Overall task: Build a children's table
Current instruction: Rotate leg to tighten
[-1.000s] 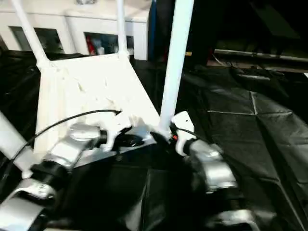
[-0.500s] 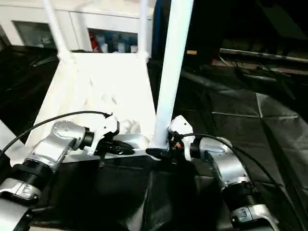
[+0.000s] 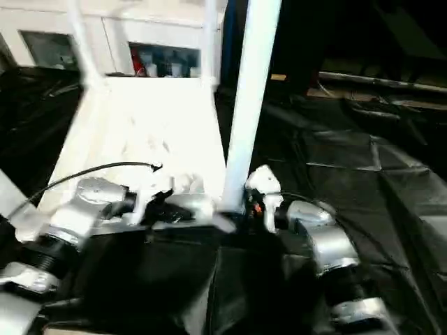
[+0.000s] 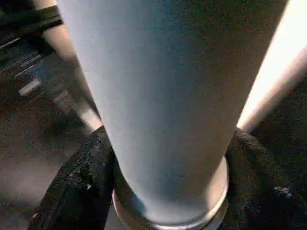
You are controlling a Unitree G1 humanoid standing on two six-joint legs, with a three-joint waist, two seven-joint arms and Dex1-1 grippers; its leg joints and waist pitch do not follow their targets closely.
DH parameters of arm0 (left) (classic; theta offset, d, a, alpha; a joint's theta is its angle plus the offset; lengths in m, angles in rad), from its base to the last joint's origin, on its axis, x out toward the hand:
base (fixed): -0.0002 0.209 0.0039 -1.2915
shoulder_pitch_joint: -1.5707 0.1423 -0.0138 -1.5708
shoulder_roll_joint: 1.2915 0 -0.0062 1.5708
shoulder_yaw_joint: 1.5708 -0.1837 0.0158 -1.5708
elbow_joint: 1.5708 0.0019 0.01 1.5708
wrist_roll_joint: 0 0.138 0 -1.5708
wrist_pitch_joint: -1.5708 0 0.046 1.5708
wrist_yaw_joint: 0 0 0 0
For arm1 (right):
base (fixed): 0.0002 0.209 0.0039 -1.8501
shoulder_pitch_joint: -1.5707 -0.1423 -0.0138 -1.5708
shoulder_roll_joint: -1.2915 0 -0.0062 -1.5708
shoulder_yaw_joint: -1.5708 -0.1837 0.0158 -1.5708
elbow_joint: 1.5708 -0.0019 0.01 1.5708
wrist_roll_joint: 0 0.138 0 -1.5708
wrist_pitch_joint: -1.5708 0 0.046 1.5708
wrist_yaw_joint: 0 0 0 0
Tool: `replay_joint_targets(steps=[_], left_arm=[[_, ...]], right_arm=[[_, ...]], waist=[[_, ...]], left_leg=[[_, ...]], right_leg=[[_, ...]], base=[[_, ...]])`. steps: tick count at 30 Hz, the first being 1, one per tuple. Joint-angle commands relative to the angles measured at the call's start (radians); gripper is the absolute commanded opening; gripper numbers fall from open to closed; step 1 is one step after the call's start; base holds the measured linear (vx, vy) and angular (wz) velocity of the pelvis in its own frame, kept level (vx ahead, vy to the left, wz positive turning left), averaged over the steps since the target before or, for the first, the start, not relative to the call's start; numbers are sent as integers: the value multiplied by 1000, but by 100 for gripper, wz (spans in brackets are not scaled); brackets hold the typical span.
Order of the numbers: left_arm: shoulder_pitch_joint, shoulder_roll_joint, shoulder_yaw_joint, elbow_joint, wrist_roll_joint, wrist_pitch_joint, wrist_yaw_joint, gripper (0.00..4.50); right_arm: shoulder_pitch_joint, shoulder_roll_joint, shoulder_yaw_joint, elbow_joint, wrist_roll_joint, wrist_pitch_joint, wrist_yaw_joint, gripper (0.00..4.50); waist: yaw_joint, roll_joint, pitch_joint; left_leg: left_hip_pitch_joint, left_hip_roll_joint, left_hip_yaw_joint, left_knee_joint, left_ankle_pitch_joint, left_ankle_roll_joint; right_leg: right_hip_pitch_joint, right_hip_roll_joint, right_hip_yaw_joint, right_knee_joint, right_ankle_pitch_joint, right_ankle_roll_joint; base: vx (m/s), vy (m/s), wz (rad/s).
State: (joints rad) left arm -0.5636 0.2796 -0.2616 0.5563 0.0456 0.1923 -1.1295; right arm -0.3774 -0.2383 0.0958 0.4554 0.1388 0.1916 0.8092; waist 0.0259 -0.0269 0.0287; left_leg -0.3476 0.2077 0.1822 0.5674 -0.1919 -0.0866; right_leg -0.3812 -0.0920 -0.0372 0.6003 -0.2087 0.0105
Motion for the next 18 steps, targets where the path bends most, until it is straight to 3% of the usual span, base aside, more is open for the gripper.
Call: replay_joint_targets(steps=[1, 3, 5, 6, 7, 12, 14, 18], left_arm=[[21, -60, -41, 41, 14, 22, 61, 0], [18, -94, -50, 51, 27, 26, 104, 0], [14, -143, -60, 62, 40, 36, 161, 0], [9, -167, -63, 71, 45, 40, 192, 0], [3, -188, -66, 78, 48, 44, 212, 0], [-6, -214, -70, 86, 52, 44, 230, 0], [3, -197, -73, 72, 50, 41, 204, 0], [13, -177, -74, 60, 50, 38, 177, 0]], right_arm=[[20, 51, 8, 46, -43, 29, -140, 270], [28, 99, -11, 49, -48, 36, -233, 269], [41, 167, -36, 49, -52, 46, -355, 269], [45, 197, -35, 46, -60, 44, -399, 269], [46, 221, -21, 44, -73, 32, -424, 269], [30, 244, 15, 51, -112, -19, -449, 269], [23, 230, 7, 46, -93, -32, -409, 325], [22, 214, 1, 32, -71, -32, -360, 367]], waist=[[-2, -5, -34], [-7, 3, -33], [-10, 6, -33], [-12, 3, -34], [-15, 11, -35], [-19, 10, -40], [-20, 9, -39], [-20, 11, -41]], left_leg=[[0, 19, -2, -70, -263, 7], [4, 18, -3, -72, -288, -5], [4, 19, -6, -75, -300, -16], [3, 16, -8, -77, -321, -18], [4, 18, -9, -77, -331, -20], [0, 15, -7, -76, -334, -3], [-4, 15, -8, -77, -328, 3], [-4, 16, -7, -76, -313, 12]], right_leg=[[31, -40, 27, -82, -303, -204], [20, -37, 31, -91, -335, -170], [17, -36, 31, -92, -340, -161], [18, -33, 28, -93, -364, -150], [15, -33, 29, -94, -351, -148], [15, -32, 30, -96, -313, -149], [18, -31, 29, -94, -301, -151], [20, -32, 29, -92, -265, -162]], base=[[0, 0, 0], [0, 0, 0], [0, 0, 0], [0, 0, 0], [0, 0, 0], [0, 0, 0], [0, 0, 0], [0, 0, 0]])
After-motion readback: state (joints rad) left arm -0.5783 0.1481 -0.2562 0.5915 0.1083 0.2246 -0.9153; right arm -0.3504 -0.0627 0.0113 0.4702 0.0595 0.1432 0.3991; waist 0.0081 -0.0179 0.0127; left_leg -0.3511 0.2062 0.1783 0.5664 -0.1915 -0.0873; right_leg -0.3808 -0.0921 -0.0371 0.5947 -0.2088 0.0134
